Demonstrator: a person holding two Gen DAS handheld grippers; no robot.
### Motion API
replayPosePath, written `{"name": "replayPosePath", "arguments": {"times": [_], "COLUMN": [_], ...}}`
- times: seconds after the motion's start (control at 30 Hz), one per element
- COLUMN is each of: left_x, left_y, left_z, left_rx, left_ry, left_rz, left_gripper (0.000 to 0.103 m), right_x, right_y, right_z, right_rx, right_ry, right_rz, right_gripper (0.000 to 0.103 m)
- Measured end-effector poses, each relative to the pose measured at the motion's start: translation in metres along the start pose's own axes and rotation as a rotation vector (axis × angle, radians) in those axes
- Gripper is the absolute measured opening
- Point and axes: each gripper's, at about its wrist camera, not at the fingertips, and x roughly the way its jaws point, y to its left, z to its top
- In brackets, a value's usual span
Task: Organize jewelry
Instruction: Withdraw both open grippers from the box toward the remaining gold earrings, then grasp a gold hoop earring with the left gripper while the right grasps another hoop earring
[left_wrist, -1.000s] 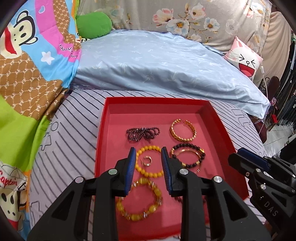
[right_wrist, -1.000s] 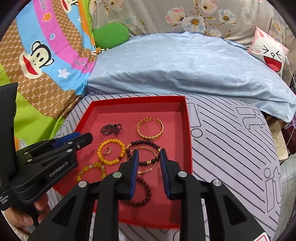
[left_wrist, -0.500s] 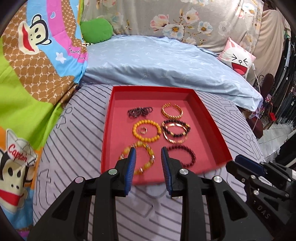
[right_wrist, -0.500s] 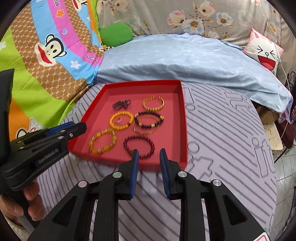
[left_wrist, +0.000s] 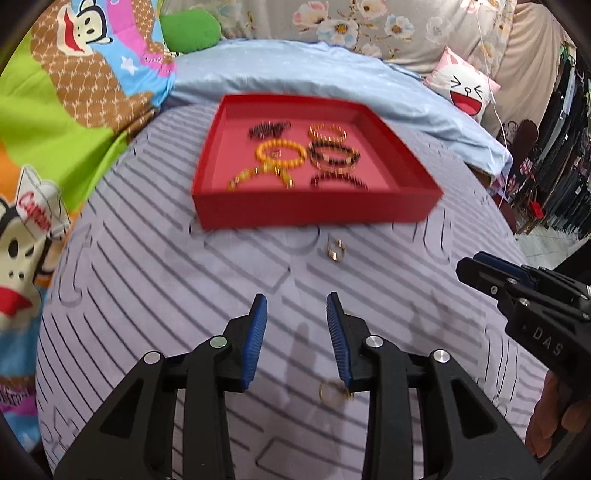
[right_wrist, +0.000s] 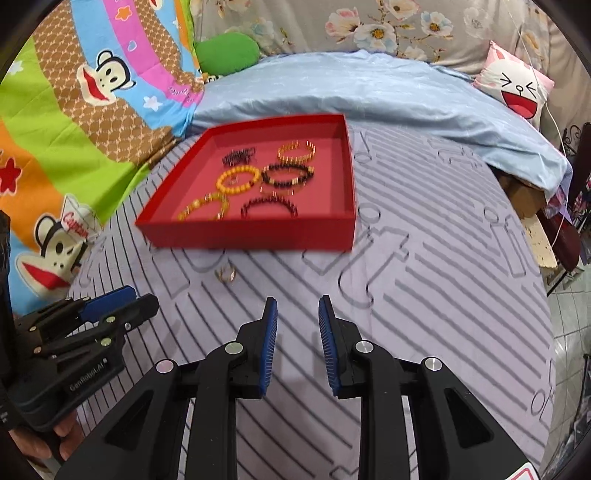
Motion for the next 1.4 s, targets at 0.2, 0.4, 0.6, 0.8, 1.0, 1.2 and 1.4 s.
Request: {"name": "replayPosePath", "arguments": {"times": [0.2,0.4,0.6,0.8,1.0,1.2,1.4], "left_x": [-0.005,-0.004,-0.004,0.003,0.009,0.01,0.009], "left_y": [-0.003,-0.011,-0.018,-0.024,-0.023,-0.023,-0.024], "left_z": [-0.025,-0.04,-0.043,-0.046,-0.05,-0.05,-0.051], "left_rx": [-0.01,0.003,0.031,0.047,0.041,0.049,0.057], "left_ry": [0.015,0.029,0.027,0.048,0.059,0.056,0.059], "left_rz": [-0.043,-0.065,-0.075,-0.075,-0.063,-0.059,-0.072], "left_gripper": [0.032,0.032,0.032,0.032,0.031,0.022,0.021], "right_x": [0.001,0.002,0.002,0.001,0.002,0.004,0.006], "right_y": [-0.001,-0.003,-0.003,-0.003,-0.001,0.002,0.005], "right_z": [-0.022,-0.03,-0.031,-0.032,-0.035,-0.036,-0.035], "right_rx": [0.013,0.024,0.024,0.026,0.024,0.017,0.01], "right_ry": [0.032,0.046,0.046,0.048,0.056,0.063,0.064], "right_rz": [0.007,0.005,0.006,0.007,0.011,0.018,0.023], "right_gripper": [0.024,0.024,0.024,0.024,0.024,0.024,0.024]}}
